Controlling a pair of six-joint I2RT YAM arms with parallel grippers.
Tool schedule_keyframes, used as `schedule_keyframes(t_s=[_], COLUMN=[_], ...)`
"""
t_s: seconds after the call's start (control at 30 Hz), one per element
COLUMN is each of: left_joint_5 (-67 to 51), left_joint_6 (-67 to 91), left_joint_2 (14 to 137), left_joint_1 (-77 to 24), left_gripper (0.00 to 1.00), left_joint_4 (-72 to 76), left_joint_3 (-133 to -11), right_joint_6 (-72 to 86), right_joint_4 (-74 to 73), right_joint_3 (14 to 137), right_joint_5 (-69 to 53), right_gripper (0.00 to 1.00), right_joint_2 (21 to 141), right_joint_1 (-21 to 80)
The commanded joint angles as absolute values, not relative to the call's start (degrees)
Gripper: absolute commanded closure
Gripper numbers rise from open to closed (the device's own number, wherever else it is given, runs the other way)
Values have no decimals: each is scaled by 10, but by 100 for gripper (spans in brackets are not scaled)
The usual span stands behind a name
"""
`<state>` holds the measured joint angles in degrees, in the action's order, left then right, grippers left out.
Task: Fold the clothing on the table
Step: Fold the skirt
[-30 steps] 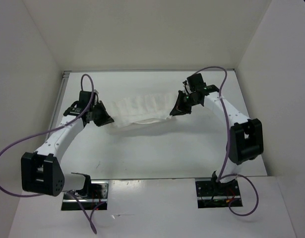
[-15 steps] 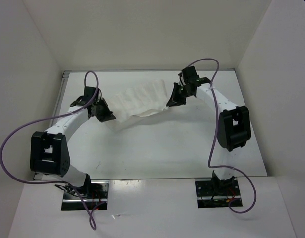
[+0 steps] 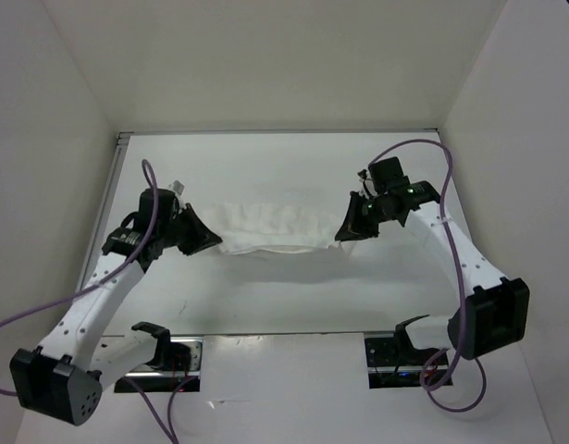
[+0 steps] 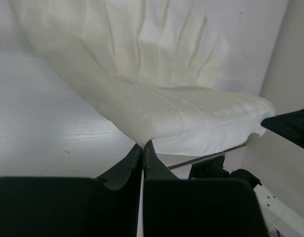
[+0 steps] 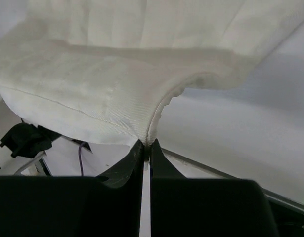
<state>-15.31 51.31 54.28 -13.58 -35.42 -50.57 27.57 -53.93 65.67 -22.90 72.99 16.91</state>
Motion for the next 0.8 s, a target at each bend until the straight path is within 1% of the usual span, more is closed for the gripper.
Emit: schedule_keyframes(t_s=[0.0, 0.13, 0.23, 0.43, 0.47, 0.57, 0.6, 0.7, 0.73, 0.77], left_joint_5=[-125, -112, -84, -74, -74, -74, -74, -74, -67, -62], left_joint_6=[527, 505, 489, 463, 463, 457, 457, 457, 457, 457], left_joint_2=[631, 732, 801, 931, 945, 998, 1012, 1069, 1093, 1105], left_joint_1=[-133, -133, -133, -127, -127, -127, -127, -114, -109, -109], left_gripper=[100, 100, 100, 100, 98, 86, 81, 76, 71, 57], left_joint_4=[-338, -288, -275, -263, -257, -243, -235, -215, -204, -197], left_joint_3=[-517, -566, -619, -694, -702, -732, -750, -786, -812, -825], right_joint_6=[268, 268, 268, 286, 286, 299, 299, 322, 330, 341], right_joint_4=[-501, -449, -429, -416, -411, -403, -394, -364, -352, -320], right_joint_3=[693, 741, 783, 819, 819, 824, 830, 840, 840, 840], right_joint_5=[-214, -214, -214, -196, -196, -183, -168, -142, -129, -117], right_gripper=[98, 98, 98, 98, 98, 97, 93, 93, 84, 74], right_joint_2=[797, 901, 947, 996, 1007, 1035, 1042, 1061, 1061, 1061], right_joint_1=[169, 163, 158, 158, 158, 153, 153, 148, 148, 141])
